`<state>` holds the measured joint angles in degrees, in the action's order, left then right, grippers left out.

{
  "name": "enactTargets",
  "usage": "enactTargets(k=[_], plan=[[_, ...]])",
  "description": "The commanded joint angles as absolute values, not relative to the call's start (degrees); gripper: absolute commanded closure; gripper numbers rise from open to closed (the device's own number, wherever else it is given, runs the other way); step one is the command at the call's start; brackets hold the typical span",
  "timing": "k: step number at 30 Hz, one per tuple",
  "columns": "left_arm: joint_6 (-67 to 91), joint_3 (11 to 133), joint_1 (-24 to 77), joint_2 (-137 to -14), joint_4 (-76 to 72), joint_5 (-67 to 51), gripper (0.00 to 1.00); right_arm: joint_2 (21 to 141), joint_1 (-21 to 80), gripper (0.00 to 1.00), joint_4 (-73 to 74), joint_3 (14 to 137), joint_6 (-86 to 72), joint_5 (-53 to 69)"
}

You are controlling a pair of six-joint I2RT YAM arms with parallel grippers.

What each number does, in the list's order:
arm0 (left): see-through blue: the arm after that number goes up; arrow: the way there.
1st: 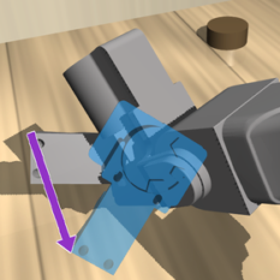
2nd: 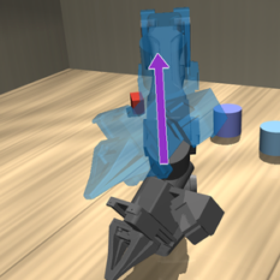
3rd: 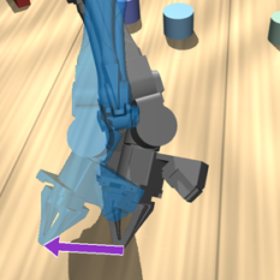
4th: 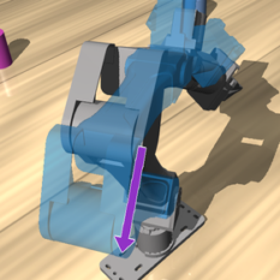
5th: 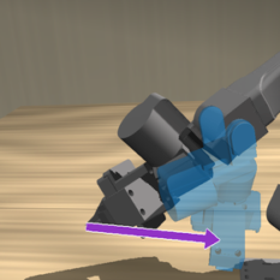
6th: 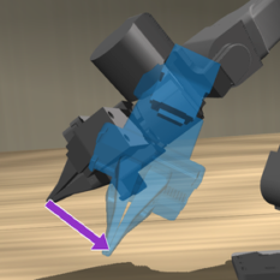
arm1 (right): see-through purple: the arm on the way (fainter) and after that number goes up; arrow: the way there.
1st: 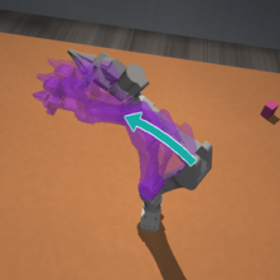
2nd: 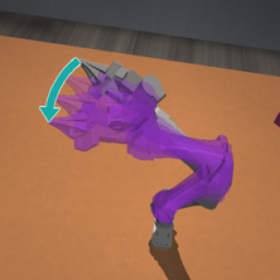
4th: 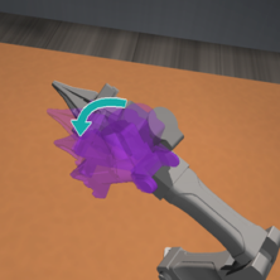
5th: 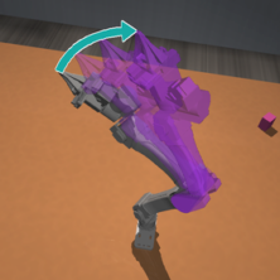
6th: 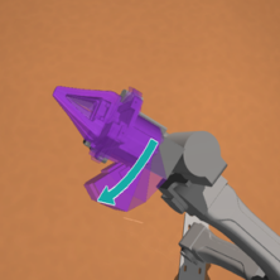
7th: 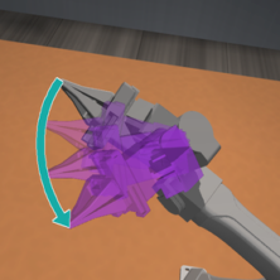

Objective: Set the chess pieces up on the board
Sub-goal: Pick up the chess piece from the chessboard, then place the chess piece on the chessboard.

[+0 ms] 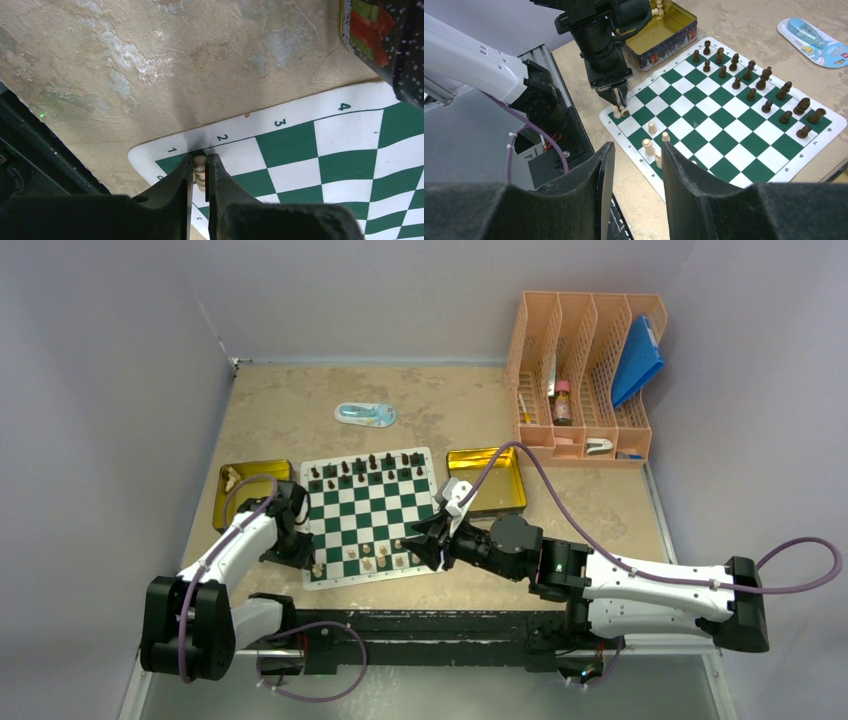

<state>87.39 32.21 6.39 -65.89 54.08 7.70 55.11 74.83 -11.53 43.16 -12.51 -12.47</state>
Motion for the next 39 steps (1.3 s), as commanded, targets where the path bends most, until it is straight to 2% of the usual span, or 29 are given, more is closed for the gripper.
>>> enactTargets(k=[1, 5, 17, 21, 23, 25, 27, 35, 39], plan=[[87.1, 33.5, 6.2, -65.4, 53.0, 8.1, 0.97, 54.0, 74.8, 0.58, -15.2, 45.2, -12.3, -12.5], [87.4, 34.6, 6.2, -64.8, 53.5, 8.4, 1.0, 53.8, 74.8, 0.58, -15.1, 45.1, -12.5, -12.2], [87.2, 43.5, 6.2, -62.2, 57.2, 13.6, 1.0, 55.6, 74.8, 0.58, -16.9, 44.8, -14.6, -12.3], [81.3, 48.4, 6.2, -60.0, 55.2, 13.7, 1.0, 58.6, 73.5, 0.56, -17.9, 45.9, -14.5, -12.8], [78.0, 50.5, 6.2, -58.5, 53.9, 12.9, 1.0, 60.8, 70.1, 0.56, -19.2, 46.8, -15.1, -8.1], [75.1, 51.3, 6.2, -56.4, 51.5, 10.2, 1.0, 63.1, 65.5, 0.56, -20.8, 48.1, -16.2, -1.2], [72.7, 51.1, 6.2, -54.5, 48.7, 6.4, 1.0, 65.0, 63.2, 0.56, -25.0, 47.9, -16.8, -0.1], [69.1, 45.8, 6.2, -52.4, 36.9, -13.9, 1.0, 81.2, 61.8, 0.54, -31.2, 56.9, -20.5, 4.1], [66.1, 45.1, 6.3, -52.1, 32.5, -19.8, 1.0, 87.4, 60.6, 0.52, -33.9, 58.7, -23.2, 5.9]])
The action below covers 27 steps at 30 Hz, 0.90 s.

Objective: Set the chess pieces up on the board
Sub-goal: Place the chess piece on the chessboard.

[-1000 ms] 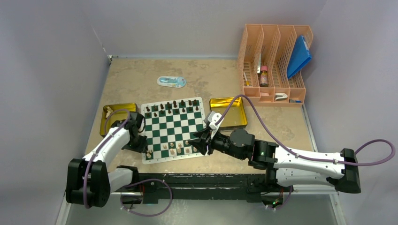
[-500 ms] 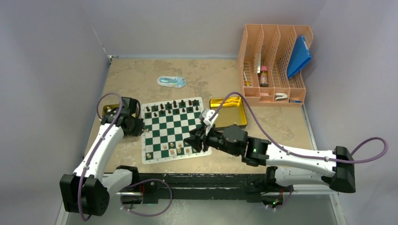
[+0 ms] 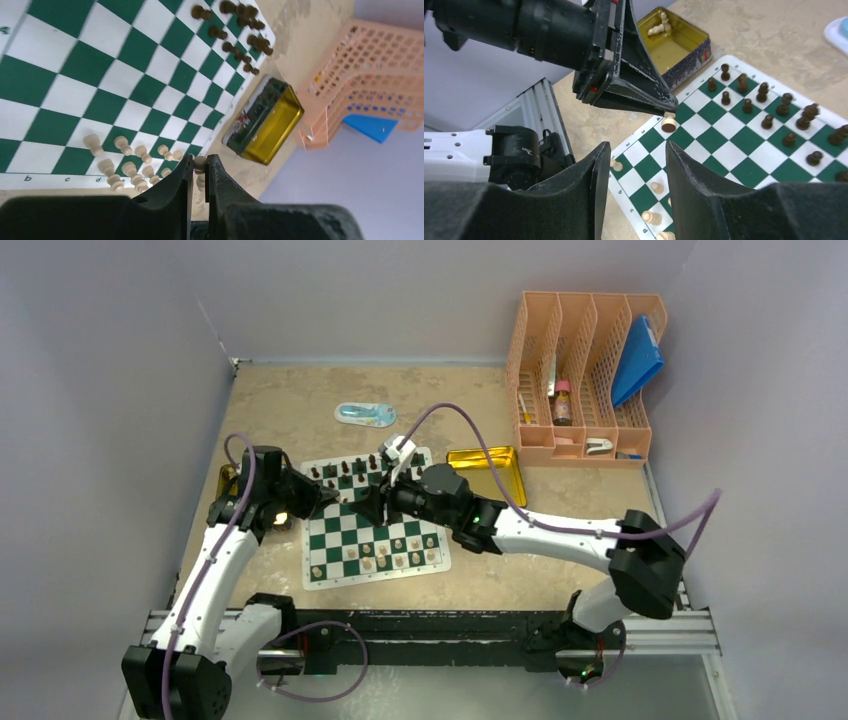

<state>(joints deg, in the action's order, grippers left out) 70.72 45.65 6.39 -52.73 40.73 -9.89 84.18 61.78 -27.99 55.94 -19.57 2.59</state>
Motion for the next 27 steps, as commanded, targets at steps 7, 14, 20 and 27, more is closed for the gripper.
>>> enactTargets(k=[7, 14, 20, 27], plan=[[62.8, 44.3, 6.3, -51.5, 30.5, -23.1, 1.0, 93.9, 59.7, 0.51, -35.1, 61.6, -25.0, 9.1], [61.4, 44.4, 6.3, -51.2, 29.5, -24.8, 1.0, 96.4, 59.7, 0.57, -35.5, 62.7, -25.5, 6.5], [60.3, 44.4, 6.3, -51.6, 30.2, -24.7, 1.0, 96.3, 59.7, 0.72, -34.0, 63.7, -24.6, 5.4], [56.7, 45.0, 6.3, -50.1, 29.7, -26.1, 1.0, 95.3, 59.6, 0.99, -33.9, 62.7, -20.2, 5.4]])
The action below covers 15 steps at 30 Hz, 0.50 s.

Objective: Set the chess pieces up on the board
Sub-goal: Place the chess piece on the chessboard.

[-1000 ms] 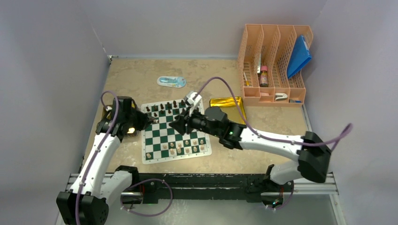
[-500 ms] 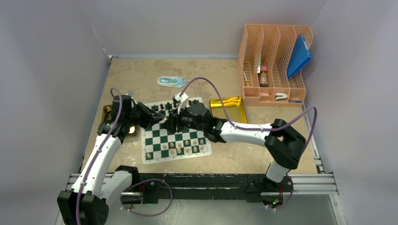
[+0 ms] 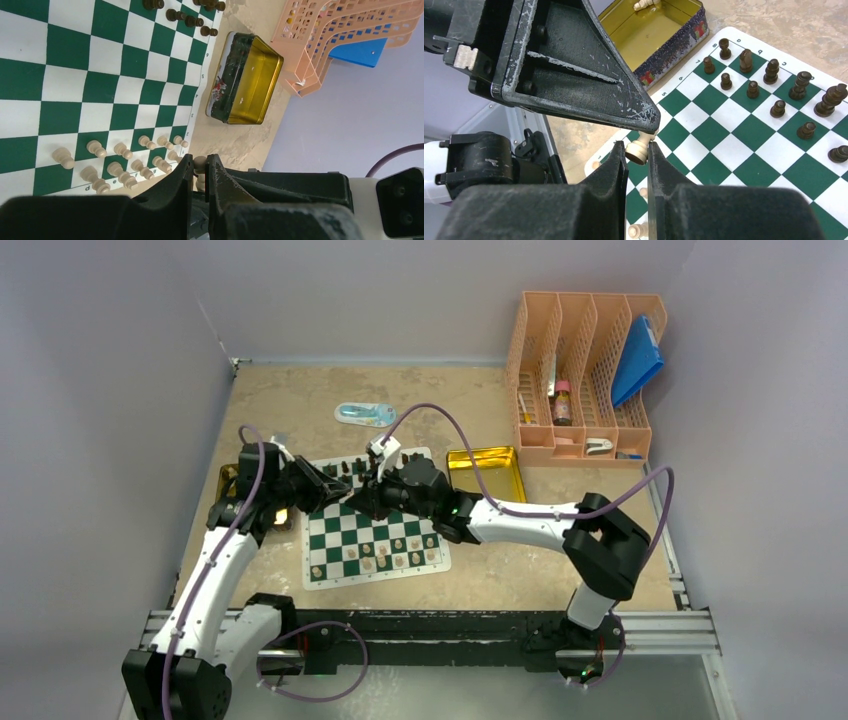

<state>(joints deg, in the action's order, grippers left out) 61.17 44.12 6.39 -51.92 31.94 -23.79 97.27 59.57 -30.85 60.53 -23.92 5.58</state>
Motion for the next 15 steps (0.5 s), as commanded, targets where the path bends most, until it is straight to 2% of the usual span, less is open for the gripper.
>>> enactTargets(k=[1, 4, 7, 9, 11, 15], plan=[[55.2, 45.2, 6.3, -50.0, 29.6, -26.7, 0.99, 94.9, 59.7, 1.0, -34.2, 62.0, -19.0, 5.6], [47.5, 46.4, 6.2, -50.0, 28.9, -32.2, 0.91, 93.7, 59.5, 1.0, -34.8, 60.1, -15.1, 7.3], [41.1, 49.1, 6.2, -50.2, 29.0, -38.3, 0.72, 90.9, 59.4, 1.0, -37.0, 56.4, -10.9, 9.5], [38.8, 51.1, 6.2, -50.8, 29.6, -41.3, 0.64, 87.9, 59.4, 1.0, -40.0, 53.0, -7.7, 11.0], [36.5, 53.0, 6.2, -51.6, 29.9, -45.1, 0.6, 85.6, 59.4, 1.0, -42.8, 49.9, -3.4, 13.8], [34.2, 55.8, 6.2, -53.0, 30.1, -54.4, 0.59, 81.0, 59.4, 1.0, -46.3, 45.6, 4.1, 17.8]])
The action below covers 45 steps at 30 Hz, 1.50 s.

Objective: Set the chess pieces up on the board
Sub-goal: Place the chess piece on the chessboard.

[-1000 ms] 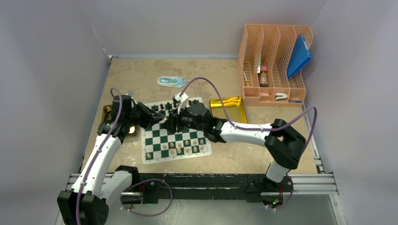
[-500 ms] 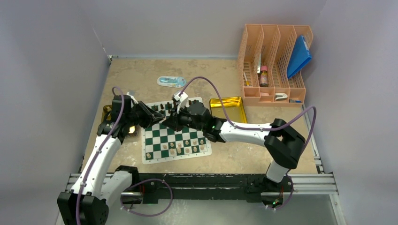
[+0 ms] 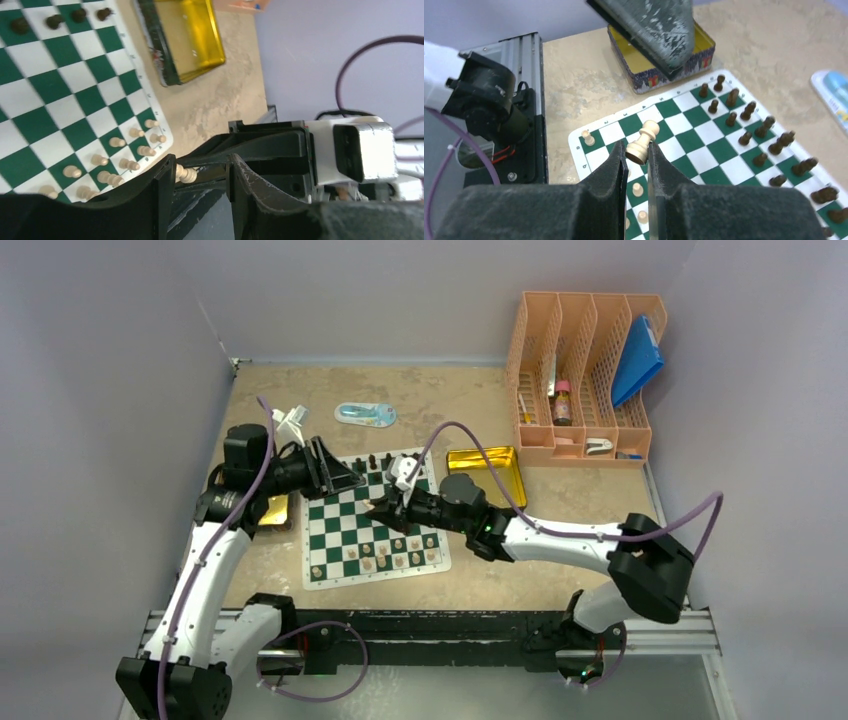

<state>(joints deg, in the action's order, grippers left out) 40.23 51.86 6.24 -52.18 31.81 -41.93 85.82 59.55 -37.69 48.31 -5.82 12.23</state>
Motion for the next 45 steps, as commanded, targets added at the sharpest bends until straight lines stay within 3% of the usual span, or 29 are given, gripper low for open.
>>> enactTargets(k=[1, 5, 10, 15, 24, 32, 45], plan=[[34.2, 56.2, 6.2, -53.3, 30.0, -57.0, 0.59, 79.9, 59.4, 1.0, -47.0, 44.6, 5.3, 18.2], [32.4, 58.4, 6.2, -54.5, 31.2, -66.4, 0.6, 75.7, 59.4, 0.99, -51.1, 41.2, 9.6, 19.1], [27.3, 62.2, 6.3, -56.2, 38.0, -68.1, 0.6, 73.0, 59.4, 0.99, -54.7, 39.1, 12.2, 19.5], [32.0, 59.0, 6.4, -55.3, 32.6, -72.9, 0.64, 73.2, 59.4, 0.99, -55.7, 39.0, 12.4, 20.6], [32.4, 56.1, 6.5, -57.1, 32.6, -75.0, 0.69, 73.5, 59.4, 0.99, -57.7, 38.7, 12.6, 22.6], [33.2, 57.5, 6.5, -58.3, 31.4, -73.2, 0.65, 73.6, 59.4, 0.98, -57.6, 38.9, 12.6, 24.2], [33.4, 55.7, 7.6, -59.0, 31.5, -76.6, 0.8, 74.3, 59.4, 0.98, -56.3, 39.7, 12.7, 23.3]])
